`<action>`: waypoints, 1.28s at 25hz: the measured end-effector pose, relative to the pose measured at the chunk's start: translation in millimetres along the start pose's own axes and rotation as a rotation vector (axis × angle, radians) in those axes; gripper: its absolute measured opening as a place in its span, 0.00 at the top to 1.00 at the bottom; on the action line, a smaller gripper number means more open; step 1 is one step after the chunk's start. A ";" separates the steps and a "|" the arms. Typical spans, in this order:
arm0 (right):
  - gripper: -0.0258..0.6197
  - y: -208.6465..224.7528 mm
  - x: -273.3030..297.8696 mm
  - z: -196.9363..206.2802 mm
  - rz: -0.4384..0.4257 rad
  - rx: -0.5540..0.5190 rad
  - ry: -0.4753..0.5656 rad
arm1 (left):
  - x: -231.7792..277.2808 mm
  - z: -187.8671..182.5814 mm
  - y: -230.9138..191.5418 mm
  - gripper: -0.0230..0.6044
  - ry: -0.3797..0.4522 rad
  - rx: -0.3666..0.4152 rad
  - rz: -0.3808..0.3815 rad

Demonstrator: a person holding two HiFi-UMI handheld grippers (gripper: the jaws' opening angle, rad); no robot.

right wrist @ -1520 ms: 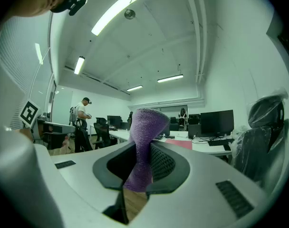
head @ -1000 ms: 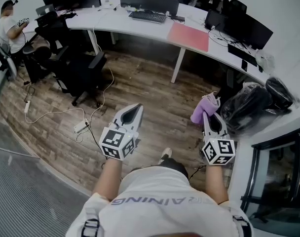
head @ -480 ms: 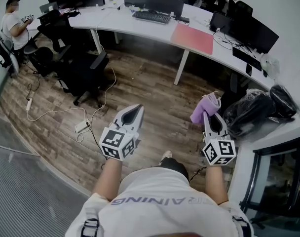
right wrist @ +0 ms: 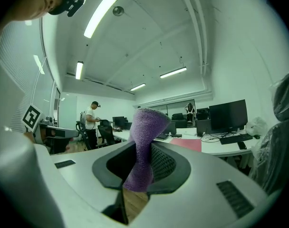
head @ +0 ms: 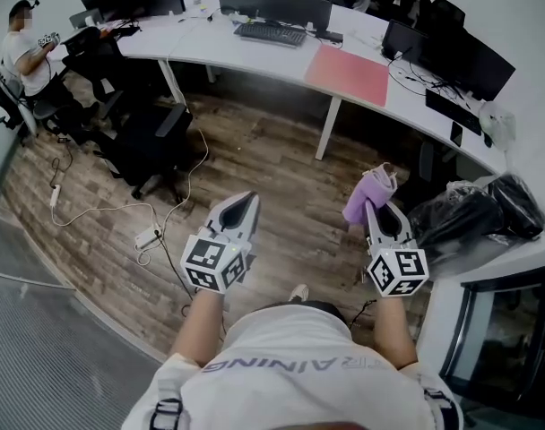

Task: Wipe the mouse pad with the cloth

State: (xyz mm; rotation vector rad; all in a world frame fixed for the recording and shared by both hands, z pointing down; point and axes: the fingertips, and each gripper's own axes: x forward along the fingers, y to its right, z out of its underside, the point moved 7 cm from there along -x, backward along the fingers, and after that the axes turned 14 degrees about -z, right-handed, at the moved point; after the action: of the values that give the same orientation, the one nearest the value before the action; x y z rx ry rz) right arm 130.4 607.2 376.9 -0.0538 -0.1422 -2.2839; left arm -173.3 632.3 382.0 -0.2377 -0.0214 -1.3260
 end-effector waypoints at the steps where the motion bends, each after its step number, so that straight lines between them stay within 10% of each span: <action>1: 0.81 10.1 1.9 -0.8 -0.001 0.005 0.000 | 8.8 -1.2 5.1 0.91 0.000 0.000 -0.001; 16: 0.81 126.2 4.3 17.2 0.021 0.070 -0.030 | 126.1 15.3 69.9 0.91 -0.042 0.000 0.074; 32: 0.81 189.0 97.9 -6.2 0.026 0.068 -0.017 | 242.7 -20.8 34.3 0.91 -0.041 0.020 0.121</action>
State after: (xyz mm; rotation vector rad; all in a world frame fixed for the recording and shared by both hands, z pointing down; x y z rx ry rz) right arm 208.5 410.0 395.2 -0.0395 -0.2271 -2.2514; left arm -83.2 403.6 392.8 -0.2456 -0.0537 -1.1999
